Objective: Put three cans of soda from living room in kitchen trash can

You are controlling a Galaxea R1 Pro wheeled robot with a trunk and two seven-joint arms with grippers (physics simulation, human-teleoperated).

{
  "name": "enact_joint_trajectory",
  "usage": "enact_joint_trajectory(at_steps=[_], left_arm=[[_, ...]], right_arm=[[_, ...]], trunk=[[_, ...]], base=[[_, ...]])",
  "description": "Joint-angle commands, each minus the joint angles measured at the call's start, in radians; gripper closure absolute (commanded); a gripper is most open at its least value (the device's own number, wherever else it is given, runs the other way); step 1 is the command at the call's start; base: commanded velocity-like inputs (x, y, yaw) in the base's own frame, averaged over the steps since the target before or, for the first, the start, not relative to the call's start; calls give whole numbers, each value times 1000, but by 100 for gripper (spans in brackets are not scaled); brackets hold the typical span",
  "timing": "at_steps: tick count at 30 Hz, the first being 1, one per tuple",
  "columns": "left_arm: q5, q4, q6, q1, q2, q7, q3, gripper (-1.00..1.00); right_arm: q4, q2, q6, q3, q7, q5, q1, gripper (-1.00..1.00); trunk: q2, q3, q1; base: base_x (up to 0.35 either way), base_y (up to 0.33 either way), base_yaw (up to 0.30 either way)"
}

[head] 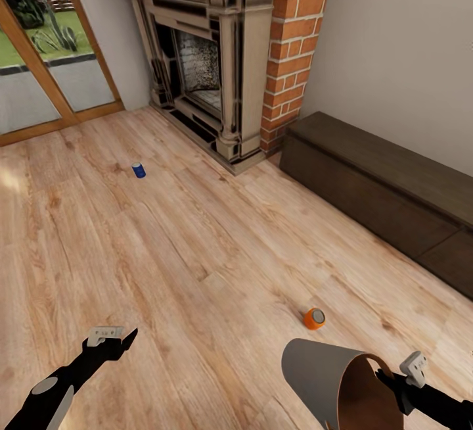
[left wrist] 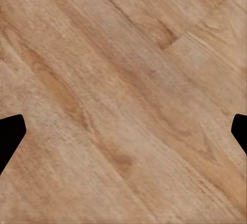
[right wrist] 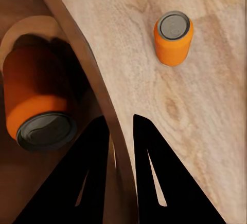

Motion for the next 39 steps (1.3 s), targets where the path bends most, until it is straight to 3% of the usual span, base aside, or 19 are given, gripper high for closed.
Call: enact_joint_trajectory(at_steps=[1,24,26,31,39], left_arm=[[-1,0,3,0,0,0,0,-100],[-3,0,12,0,0,1,0,-100],[-3,0,12,0,0,1,0,-100],[-3,0,12,0,0,1,-1,-100],[-3,0,12,0,0,1,-1,-100]], right_arm=[[0,0,2,-1,11,-3,0,100],[0,-6,18,-6,1,-3,-2,100],[1,-22,20,-19,1,-3,-2,100],[8,-68,21,-123,18,-4,-2,100],[14,-108,21,-152,14,-5,-1,100]], trunk=[[7,3,-4],[168,75,-92],[182,82,-100],[217,97,-119],[273,122,-150]], base=[[0,0,0],[0,0,0],[0,0,0],[0,0,0],[0,0,0]])
